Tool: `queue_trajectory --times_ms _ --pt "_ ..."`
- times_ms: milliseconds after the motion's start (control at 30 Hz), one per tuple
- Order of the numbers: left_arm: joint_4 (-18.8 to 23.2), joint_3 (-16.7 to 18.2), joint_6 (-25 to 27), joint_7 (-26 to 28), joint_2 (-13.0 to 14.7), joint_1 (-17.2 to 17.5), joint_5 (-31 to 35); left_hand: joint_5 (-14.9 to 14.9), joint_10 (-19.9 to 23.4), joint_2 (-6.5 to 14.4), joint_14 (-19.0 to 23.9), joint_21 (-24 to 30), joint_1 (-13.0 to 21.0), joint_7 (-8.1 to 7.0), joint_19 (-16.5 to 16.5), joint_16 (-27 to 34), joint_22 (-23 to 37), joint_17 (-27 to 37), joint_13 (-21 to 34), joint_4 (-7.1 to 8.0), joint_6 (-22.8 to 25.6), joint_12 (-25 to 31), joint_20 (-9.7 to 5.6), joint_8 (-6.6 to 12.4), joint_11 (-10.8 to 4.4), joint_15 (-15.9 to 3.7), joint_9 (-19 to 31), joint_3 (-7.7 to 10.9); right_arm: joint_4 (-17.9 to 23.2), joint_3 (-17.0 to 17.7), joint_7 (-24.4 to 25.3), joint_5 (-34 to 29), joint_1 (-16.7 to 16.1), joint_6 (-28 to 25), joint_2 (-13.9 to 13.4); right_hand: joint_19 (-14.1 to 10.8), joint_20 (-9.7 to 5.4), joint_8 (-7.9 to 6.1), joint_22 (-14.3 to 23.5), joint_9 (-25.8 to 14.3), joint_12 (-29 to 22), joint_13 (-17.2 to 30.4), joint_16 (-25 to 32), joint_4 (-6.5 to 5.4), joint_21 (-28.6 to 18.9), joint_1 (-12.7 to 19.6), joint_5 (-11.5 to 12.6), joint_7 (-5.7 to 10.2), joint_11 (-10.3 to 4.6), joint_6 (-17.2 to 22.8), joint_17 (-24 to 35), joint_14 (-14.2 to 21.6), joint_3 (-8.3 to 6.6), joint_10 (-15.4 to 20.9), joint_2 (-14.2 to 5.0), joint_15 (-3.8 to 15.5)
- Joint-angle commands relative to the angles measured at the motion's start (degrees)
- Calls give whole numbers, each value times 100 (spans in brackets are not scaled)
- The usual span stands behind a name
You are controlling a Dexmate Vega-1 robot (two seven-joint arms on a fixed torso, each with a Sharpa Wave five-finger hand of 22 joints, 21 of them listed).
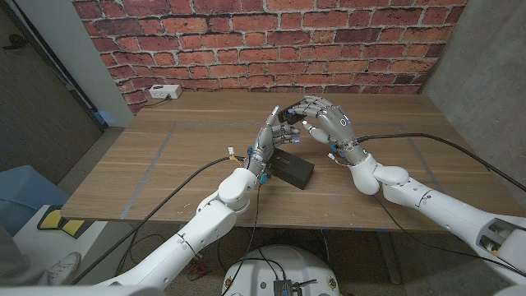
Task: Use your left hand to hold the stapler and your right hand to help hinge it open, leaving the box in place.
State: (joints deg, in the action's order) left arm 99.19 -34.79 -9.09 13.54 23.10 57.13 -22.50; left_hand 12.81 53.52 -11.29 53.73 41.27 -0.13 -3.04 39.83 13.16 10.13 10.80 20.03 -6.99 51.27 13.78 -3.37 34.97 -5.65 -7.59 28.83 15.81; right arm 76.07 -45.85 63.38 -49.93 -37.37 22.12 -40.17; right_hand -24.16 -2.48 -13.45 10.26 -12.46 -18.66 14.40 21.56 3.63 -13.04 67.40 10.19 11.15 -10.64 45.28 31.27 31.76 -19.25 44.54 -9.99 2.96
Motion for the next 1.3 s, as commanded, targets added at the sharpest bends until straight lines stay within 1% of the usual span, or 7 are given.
queue_trajectory --times_ms 33,167,367,467,767,1033,1300 --pt "96 24 -1 105 12 83 70 49 22 29 40 -21 23 -32 45 25 22 7 12 -6 43 27 -12 -8 11 -404 12 -73 27 254 62 182 -105 225 78 -202 -731 29 41 -15 -213 654 -44 -61 -114 11 35 -16 1 89 -55 192 -116 169 -94 1085" --pt "149 50 -44 177 18 132 119 58 26 38 40 -36 32 -8 51 23 23 7 7 -5 39 29 -14 -18 3 -404 10 -111 27 436 62 209 -196 432 162 -508 -681 57 81 -27 -177 680 -82 -92 -270 -55 36 46 -49 64 -115 418 -97 136 -81 1085" --pt "236 99 -89 321 20 235 192 71 30 52 49 -57 44 -25 59 24 25 7 5 -2 61 33 -13 -25 -10 -406 3 -160 104 613 62 19 -297 418 196 -770 -770 74 117 -42 -124 664 -136 -85 -432 -83 40 51 -39 47 -135 564 -99 151 -73 1086" --pt "277 123 -101 385 28 275 234 79 30 63 55 -69 52 -24 65 25 27 7 1 1 66 33 -16 -28 -11 -407 6 -187 192 639 62 84 -341 404 160 -1036 -777 83 120 -54 -94 699 -187 -70 -588 -96 44 48 -42 37 -135 673 -107 146 -72 1086" --pt "411 240 -139 598 10 415 276 114 134 208 178 -123 174 -89 95 63 39 7 4 1 204 82 -45 -9 -36 -468 4 -228 514 755 -84 564 -486 602 18 -1664 -849 97 67 -94 224 838 -495 57 -1026 -210 36 69 -62 110 -183 1371 -73 339 -43 1087" --pt "538 395 -315 860 32 578 463 104 61 536 118 -169 507 -105 107 30 53 8 4 -59 100 59 -62 -71 -46 -483 23 -29 895 1000 -459 849 -746 549 -59 -1764 -859 88 82 -102 366 911 -561 139 -1251 -242 25 72 -64 204 -114 1593 -29 498 -38 1088" --pt "643 501 -426 954 69 731 546 53 -52 630 30 -223 676 -119 62 -18 57 0 4 -107 11 18 -83 -132 -74 -478 23 65 1076 1210 -825 1175 -927 617 -29 -1792 -864 87 89 -106 481 929 -604 208 -1469 -254 16 71 -68 289 -89 1770 8 628 -33 1088"
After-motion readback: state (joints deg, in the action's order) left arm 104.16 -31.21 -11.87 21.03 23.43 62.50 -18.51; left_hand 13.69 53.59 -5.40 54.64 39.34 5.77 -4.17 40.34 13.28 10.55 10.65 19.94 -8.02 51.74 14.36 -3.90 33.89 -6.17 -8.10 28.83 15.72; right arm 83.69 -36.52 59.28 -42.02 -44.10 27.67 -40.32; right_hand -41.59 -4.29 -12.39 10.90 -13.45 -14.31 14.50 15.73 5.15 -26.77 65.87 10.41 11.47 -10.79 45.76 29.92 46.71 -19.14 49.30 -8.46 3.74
